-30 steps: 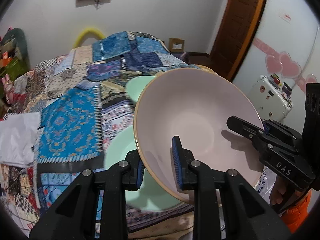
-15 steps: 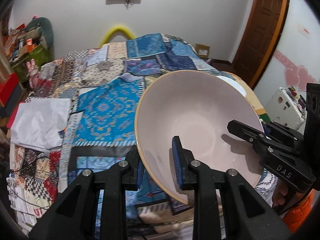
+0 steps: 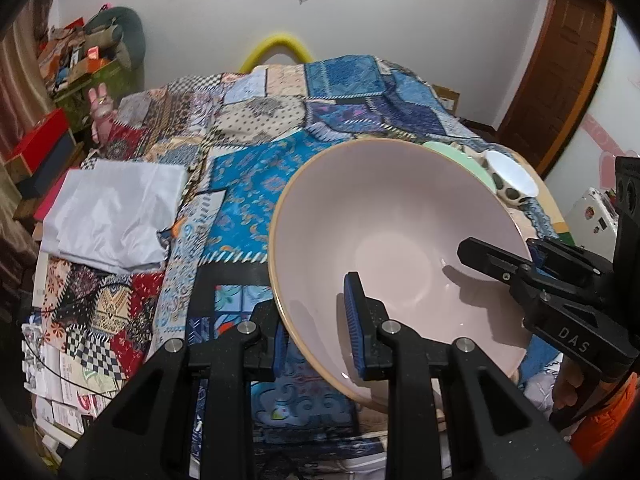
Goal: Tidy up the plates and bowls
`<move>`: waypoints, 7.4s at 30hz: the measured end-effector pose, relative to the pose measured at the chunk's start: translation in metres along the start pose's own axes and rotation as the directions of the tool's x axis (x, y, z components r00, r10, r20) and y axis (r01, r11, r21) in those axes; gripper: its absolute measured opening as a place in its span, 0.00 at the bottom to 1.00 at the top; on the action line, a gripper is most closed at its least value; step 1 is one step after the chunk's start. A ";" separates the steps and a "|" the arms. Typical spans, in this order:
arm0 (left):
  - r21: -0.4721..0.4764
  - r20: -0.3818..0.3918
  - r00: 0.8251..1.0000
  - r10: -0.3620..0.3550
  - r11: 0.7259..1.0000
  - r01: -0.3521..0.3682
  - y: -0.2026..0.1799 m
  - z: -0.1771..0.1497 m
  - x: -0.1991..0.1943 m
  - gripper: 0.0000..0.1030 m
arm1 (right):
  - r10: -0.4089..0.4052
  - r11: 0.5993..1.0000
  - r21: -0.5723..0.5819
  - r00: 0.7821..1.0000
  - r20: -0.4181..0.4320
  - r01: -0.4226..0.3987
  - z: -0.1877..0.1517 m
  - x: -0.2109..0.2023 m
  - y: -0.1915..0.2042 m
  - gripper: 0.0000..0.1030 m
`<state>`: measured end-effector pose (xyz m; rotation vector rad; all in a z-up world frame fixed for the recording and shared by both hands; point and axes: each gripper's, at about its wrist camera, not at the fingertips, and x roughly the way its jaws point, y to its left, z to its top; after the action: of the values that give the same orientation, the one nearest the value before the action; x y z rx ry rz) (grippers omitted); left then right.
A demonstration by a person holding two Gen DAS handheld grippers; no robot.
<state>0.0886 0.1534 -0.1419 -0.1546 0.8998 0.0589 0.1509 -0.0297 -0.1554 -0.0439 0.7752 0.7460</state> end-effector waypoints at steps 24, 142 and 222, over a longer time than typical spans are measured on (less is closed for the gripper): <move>-0.076 -0.161 0.987 0.007 0.997 -0.019 0.058 -0.021 0.073 0.24 | 0.024 0.999 -0.021 0.980 -0.199 -0.029 -0.012 0.085 0.017 0.23; 0.200 -0.170 0.984 -0.046 0.977 0.080 -0.184 0.130 0.242 0.22 | -0.173 0.958 0.216 0.981 -0.083 0.187 0.017 0.034 -0.232 0.21; -0.037 0.012 0.999 0.044 0.998 -0.043 -0.009 0.019 0.002 0.22 | -0.012 0.999 0.033 1.000 0.007 0.012 0.020 0.000 -0.010 0.18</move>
<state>0.1059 0.1473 -0.1304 -0.1684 0.8897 0.1168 0.1696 -0.0313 -0.1427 -0.0158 0.7799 0.7217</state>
